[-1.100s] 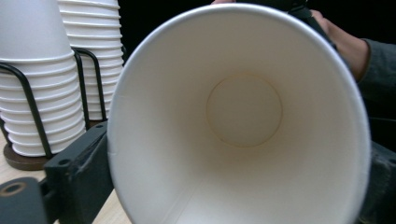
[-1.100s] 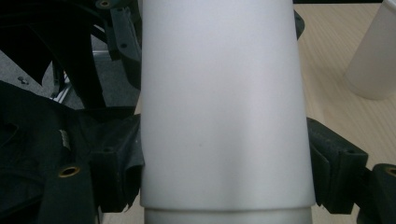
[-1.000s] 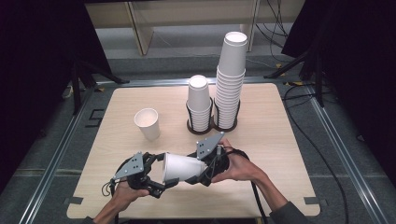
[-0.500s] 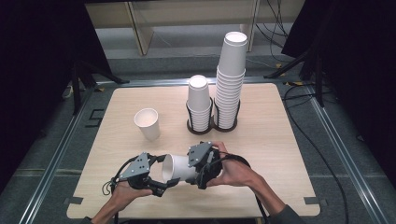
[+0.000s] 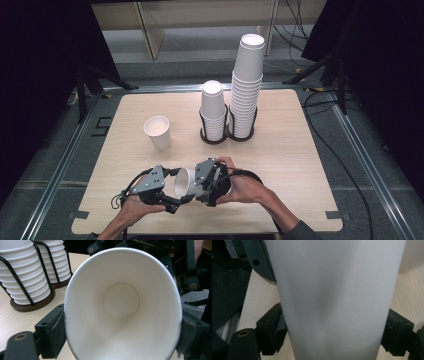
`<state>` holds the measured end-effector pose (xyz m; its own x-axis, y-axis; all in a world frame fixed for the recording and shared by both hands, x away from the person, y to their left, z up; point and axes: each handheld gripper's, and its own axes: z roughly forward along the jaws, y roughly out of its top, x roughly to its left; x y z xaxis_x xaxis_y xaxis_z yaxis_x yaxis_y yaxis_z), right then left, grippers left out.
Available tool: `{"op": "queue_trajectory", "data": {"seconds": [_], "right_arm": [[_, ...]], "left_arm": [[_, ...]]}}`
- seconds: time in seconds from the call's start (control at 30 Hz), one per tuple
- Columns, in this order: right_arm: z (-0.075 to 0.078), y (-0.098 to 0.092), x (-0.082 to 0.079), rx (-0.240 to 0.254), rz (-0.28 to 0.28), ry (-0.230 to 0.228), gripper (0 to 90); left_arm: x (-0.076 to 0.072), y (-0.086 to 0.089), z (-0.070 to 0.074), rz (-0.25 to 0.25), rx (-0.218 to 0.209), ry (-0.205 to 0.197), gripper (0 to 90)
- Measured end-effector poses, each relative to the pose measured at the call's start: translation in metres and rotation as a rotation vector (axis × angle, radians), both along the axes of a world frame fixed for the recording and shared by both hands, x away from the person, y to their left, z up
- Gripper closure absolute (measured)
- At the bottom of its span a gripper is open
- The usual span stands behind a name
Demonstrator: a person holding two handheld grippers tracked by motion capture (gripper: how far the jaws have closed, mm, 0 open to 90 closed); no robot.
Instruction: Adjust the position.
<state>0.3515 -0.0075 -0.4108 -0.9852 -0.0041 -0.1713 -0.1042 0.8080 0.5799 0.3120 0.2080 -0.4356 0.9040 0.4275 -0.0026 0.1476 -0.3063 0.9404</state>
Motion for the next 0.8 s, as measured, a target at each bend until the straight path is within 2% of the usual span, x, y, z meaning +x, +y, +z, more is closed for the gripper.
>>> {"op": "queue_trajectory", "data": {"seconds": [0.03, 0.1, 0.13, 0.17, 0.2, 0.3, 0.5, 0.53, 0.57, 0.6, 0.67, 0.8], "right_arm": [[0.000, 0.000, 0.000, 0.007, -0.007, 0.005, 21.0], [0.000, -0.002, 0.001, 0.036, -0.002, 0.020, 21.4], [0.000, -0.003, 0.002, 0.055, 0.003, 0.034, 21.5], [0.001, -0.005, 0.003, 0.077, 0.001, 0.038, 21.6], [0.002, -0.006, 0.005, 0.099, 0.002, 0.051, 21.7], [0.004, -0.010, 0.008, 0.158, 0.001, 0.075, 21.9], [0.007, -0.020, 0.014, 0.229, -0.035, 0.108, 22.0], [0.008, -0.022, 0.016, 0.241, -0.048, 0.101, 22.0], [0.009, -0.025, 0.016, 0.257, -0.073, 0.122, 22.0], [0.009, -0.026, 0.018, 0.280, -0.061, 0.117, 22.0], [0.011, -0.029, 0.019, 0.314, -0.087, 0.134, 22.0], [0.012, -0.027, 0.020, 0.336, -0.074, 0.108, 21.9]], "left_arm": [[0.000, 0.001, 0.000, 0.002, -0.003, 0.001, 12.1], [0.002, 0.002, -0.002, 0.001, -0.065, 0.007, 9.9], [0.001, 0.004, -0.001, 0.011, -0.066, 0.005, 8.9], [0.002, 0.004, -0.002, 0.009, -0.102, -0.003, 8.3], [0.001, 0.005, 0.000, 0.023, -0.110, -0.003, 7.7], [0.002, 0.007, 0.000, 0.030, -0.175, -0.007, 7.4], [0.003, 0.014, 0.000, 0.074, -0.244, 0.013, 7.5], [0.004, 0.015, -0.001, 0.078, -0.258, 0.019, 8.1], [0.004, 0.015, -0.001, 0.088, -0.279, 0.035, 8.4], [0.005, 0.016, -0.002, 0.097, -0.286, 0.045, 7.9], [0.006, 0.016, -0.003, 0.105, -0.296, 0.054, 6.4], [0.006, 0.014, -0.003, 0.091, -0.330, 0.051, 7.8]]}}
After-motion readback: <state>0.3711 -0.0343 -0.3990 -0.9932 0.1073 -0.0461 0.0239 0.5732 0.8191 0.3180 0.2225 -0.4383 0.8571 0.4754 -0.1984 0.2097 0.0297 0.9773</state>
